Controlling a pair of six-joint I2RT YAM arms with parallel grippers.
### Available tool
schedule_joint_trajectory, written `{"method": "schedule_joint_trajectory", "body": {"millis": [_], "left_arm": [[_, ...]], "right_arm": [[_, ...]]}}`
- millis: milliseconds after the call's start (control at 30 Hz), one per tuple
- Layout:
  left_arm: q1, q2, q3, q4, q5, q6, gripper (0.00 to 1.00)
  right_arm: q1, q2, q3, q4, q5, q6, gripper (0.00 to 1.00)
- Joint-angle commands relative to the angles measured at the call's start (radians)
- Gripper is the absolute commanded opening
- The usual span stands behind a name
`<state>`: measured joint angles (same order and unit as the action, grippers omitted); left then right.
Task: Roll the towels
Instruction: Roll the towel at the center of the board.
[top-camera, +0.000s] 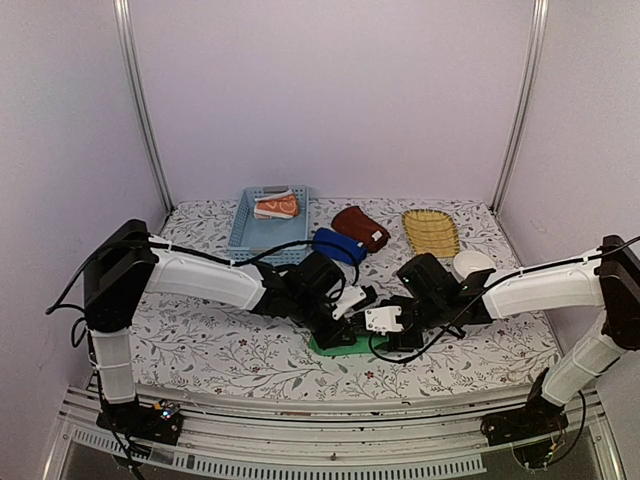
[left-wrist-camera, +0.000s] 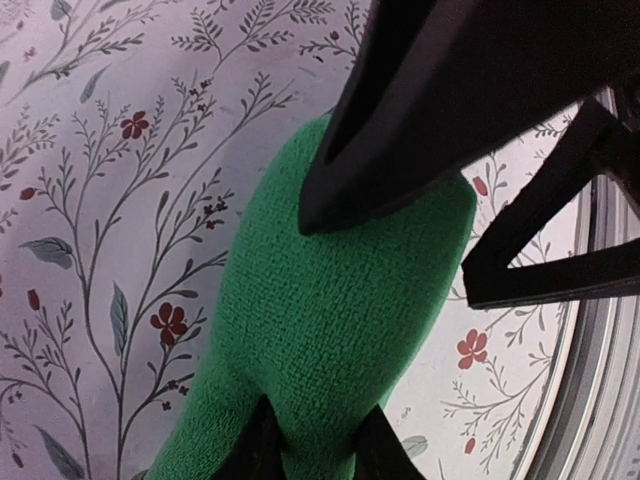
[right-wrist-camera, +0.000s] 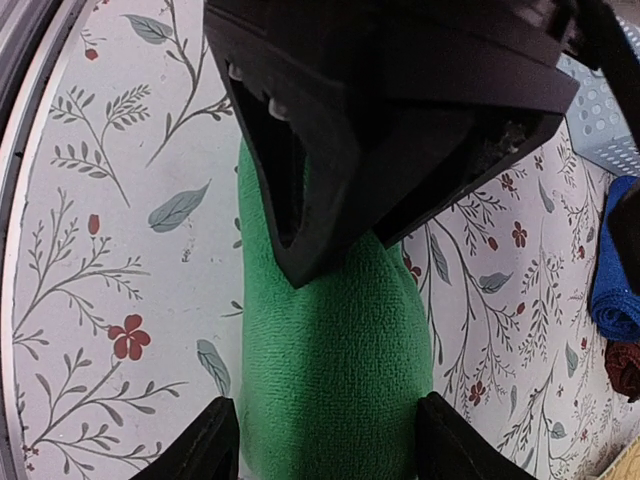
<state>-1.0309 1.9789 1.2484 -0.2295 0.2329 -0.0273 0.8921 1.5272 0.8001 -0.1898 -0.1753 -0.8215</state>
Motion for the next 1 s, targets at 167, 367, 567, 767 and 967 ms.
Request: {"method": "schedule_joint_trajectory", "body": {"millis": [167,367,567,767,967], "left_arm": [[0.025,0.054,-0.040,-0.101,0.138,-0.018,0.21],[0.046,-0.070,-0.140,0.014,0.093,-0.041,0.41],[0.043,-0.289,-0.351,0.212,-0.052,-0.107,0.51],[-0.030,-0.535,-0.534,0.404,-0.284,-0.040,0.52],[-0.216,-0.541,-0.555,0.443,-0.542,0.125,0.49]], "right_arm": [[0.008,0.102,-0.018,0.064,0.042,-0.044,0.47],[-0.011,0.146,0.065,-0.100,-0.110,-0.006,0.23],[-0.085,0.178,0.167,-0.302,-0.337,0.040,0.20],[-0.142,0.315,0.311,-0.497,-0.523,0.075,0.20],[-0.191,0.490,0.469,-0.669,-0.673,0.093,0.20]]}}
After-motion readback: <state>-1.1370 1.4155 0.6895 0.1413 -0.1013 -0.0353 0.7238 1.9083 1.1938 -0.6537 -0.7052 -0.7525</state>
